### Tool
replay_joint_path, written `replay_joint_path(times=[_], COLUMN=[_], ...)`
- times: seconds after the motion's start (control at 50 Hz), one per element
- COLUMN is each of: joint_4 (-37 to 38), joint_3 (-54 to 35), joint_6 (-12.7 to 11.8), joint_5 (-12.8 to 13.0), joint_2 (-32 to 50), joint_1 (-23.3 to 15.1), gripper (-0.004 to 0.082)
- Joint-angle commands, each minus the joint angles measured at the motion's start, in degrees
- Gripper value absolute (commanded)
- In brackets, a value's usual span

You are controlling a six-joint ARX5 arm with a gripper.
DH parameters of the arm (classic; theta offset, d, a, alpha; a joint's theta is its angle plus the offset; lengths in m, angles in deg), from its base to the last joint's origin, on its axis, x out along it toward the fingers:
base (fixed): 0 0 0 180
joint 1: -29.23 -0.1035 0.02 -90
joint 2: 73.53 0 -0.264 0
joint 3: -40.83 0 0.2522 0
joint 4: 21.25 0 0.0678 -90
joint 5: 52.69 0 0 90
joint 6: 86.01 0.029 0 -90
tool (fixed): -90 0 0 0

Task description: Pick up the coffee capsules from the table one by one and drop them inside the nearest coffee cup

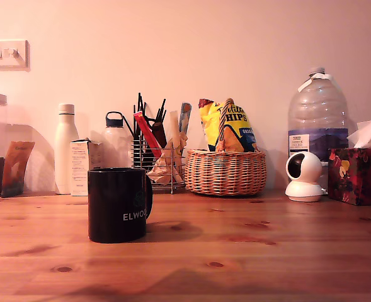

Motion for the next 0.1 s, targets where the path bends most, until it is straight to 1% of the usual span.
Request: replay_joint_path(times=[0.0,0.08], joint_4=[-0.07,-1.7], joint_3=[-1.86,-2.47], joint_6=[-0.37,-0.33], joint_5=[0.15,0.15], joint_2=[1.57,3.78], joint_1=[0.17,0.17], gripper=[-0.0019,-0.0019])
